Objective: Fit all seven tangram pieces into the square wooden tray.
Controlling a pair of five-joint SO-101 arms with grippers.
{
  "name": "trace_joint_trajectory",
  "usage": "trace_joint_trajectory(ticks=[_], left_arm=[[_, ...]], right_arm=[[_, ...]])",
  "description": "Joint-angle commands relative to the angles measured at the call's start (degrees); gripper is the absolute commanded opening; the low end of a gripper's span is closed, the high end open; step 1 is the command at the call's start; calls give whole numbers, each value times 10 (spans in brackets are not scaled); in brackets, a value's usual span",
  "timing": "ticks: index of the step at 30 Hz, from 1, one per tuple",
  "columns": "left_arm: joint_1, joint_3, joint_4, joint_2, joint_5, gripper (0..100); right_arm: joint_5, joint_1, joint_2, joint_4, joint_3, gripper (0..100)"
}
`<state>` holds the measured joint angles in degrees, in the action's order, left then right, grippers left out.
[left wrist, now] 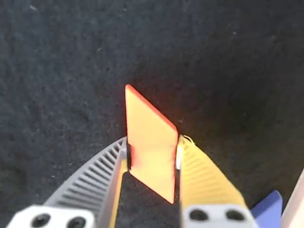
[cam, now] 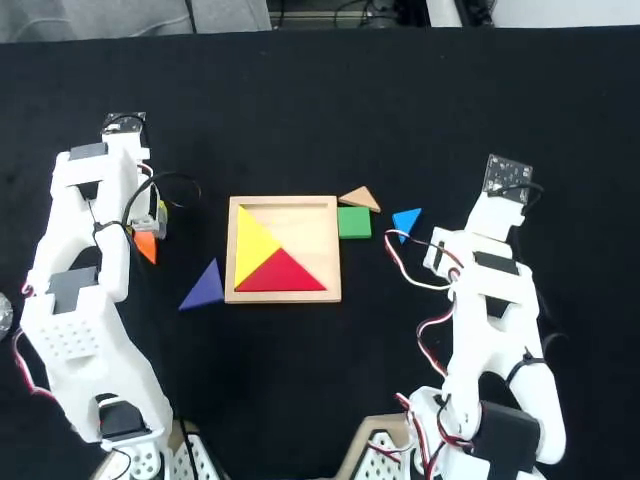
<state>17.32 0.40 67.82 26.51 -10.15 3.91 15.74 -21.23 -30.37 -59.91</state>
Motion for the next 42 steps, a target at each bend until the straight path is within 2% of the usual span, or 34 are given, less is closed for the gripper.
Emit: trace_joint_trajectory(ticks=[1, 4, 6, 9, 12, 17, 20, 25, 31, 36, 42], left_arm=[[6, -25, 4, -4, -4, 74], [-4, -29, 31, -10, -5, 45], [-29, -53, 101, -40, -17, 35], [-103, -91, 218, -121, -5, 33], [-177, -124, 268, -229, 75, 38], [-267, -128, 266, -351, 247, 58], [-318, -103, 245, -339, 291, 75], [-379, -37, 132, -273, 334, 101], [-469, 20, 25, -184, 443, 98], [-479, 26, -36, -124, 461, 98], [-478, 27, -40, -105, 460, 98]], right_arm=[[2, -11, -22, 11, 31, 15], [2, -11, -22, 11, 31, 15], [2, -11, -23, 11, 31, 15], [2, -9, -24, 11, 32, 15], [2, -4, -25, 8, 33, 14], [7, 45, -25, 9, 36, 12], [7, 53, -25, 10, 36, 12], [7, 55, -25, 11, 36, 12], [7, 56, -25, 30, 32, 12], [7, 69, -25, 31, 33, 12], [7, 66, -25, 31, 33, 12]])
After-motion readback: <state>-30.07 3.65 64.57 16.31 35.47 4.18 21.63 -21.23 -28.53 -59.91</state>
